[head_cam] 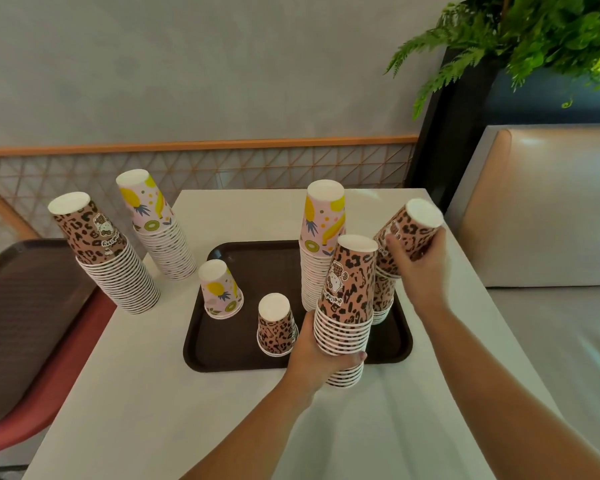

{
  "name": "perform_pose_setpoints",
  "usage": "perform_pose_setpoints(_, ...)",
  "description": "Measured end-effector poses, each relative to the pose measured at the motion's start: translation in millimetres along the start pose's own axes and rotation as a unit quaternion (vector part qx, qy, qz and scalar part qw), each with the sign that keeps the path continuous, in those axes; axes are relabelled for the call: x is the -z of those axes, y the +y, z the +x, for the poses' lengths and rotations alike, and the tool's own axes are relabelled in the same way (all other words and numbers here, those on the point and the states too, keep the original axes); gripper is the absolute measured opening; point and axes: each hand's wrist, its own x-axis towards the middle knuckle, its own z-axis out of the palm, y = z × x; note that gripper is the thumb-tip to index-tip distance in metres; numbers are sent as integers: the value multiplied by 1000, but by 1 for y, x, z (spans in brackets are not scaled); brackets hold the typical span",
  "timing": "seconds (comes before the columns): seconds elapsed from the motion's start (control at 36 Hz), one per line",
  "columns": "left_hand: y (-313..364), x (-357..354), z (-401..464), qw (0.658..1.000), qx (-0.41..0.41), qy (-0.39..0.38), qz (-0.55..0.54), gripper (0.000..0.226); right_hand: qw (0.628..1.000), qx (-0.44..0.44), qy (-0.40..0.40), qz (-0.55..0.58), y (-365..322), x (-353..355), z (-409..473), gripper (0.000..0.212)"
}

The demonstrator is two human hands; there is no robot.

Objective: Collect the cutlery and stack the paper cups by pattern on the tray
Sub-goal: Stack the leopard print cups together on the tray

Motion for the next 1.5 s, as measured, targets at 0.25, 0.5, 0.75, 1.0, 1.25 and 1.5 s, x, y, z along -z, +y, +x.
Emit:
perform_pose_setpoints(0.25, 4, -1, -1, 1000, -2, -3, -9, 86, 996, 75, -3, -52, 1, -3, -19, 60)
perform_pose_setpoints(0.5, 6, -5, -1, 1000, -16, -3, -24, 100, 969, 88, -229, -34, -26, -2, -42, 69)
perform_pose_setpoints(0.75, 6, -5, -5, 999, -14, -19, -22, 98, 973, 48, -219, -59, -27, -3, -46, 53)
perform_pose_setpoints(1.0, 6, -4, -4, 1000, -18, -19, -13, 83, 984, 47, -166, -39, -34, -2, -36, 54)
perform_pose_setpoints(1.25, 4, -4, -1, 1000, -14, -6, 3, 83, 991, 2, -130, 22, -41, -2, -16, 46)
perform_pose_setpoints(1.5, 5, -3, 1, 1000, -12, 8, 19, 79, 981, -51, -87, 164, -50, 1, 3, 30)
